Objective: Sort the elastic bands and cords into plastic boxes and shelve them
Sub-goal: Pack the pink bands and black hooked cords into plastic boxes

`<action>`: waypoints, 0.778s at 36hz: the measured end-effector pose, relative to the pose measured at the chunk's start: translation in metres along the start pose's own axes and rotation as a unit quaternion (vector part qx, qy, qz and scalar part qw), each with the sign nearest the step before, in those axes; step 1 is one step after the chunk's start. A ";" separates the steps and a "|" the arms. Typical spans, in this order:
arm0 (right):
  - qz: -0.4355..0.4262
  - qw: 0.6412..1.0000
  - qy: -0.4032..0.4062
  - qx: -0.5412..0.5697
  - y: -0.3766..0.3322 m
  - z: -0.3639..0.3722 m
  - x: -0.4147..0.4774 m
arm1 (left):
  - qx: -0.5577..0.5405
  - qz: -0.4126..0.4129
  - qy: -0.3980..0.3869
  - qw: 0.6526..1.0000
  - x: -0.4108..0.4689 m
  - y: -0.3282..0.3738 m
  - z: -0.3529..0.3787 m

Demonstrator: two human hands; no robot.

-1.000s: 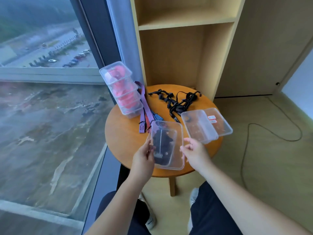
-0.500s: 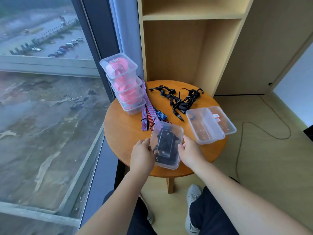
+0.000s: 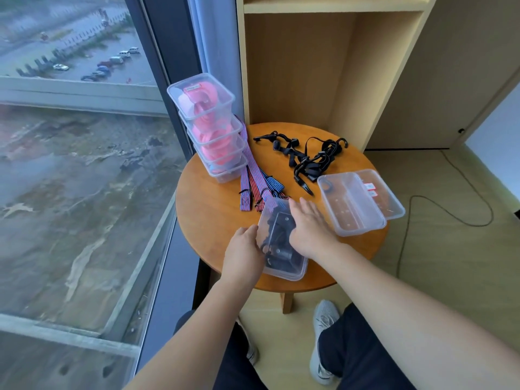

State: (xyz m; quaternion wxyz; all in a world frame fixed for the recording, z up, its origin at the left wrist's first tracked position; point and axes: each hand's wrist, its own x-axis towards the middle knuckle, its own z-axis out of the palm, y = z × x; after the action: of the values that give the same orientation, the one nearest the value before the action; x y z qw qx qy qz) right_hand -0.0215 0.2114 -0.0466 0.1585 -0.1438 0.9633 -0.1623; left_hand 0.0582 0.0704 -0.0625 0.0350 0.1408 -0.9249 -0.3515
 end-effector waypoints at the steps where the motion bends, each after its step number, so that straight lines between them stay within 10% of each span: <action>1: 0.001 1.000 0.001 -0.023 -0.001 0.001 0.004 | 0.001 0.000 0.002 1.000 0.000 0.000 0.001; 28: -0.045 0.987 0.102 -0.117 0.012 0.018 0.027 | 0.045 -0.031 -0.062 0.997 0.009 -0.006 0.012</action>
State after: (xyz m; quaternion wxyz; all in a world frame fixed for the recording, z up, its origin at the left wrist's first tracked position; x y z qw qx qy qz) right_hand -0.0422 0.2087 -0.0742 0.0338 -0.1871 0.9793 -0.0694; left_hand 0.0488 0.0715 -0.0757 -0.0396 0.1487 -0.9353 -0.3186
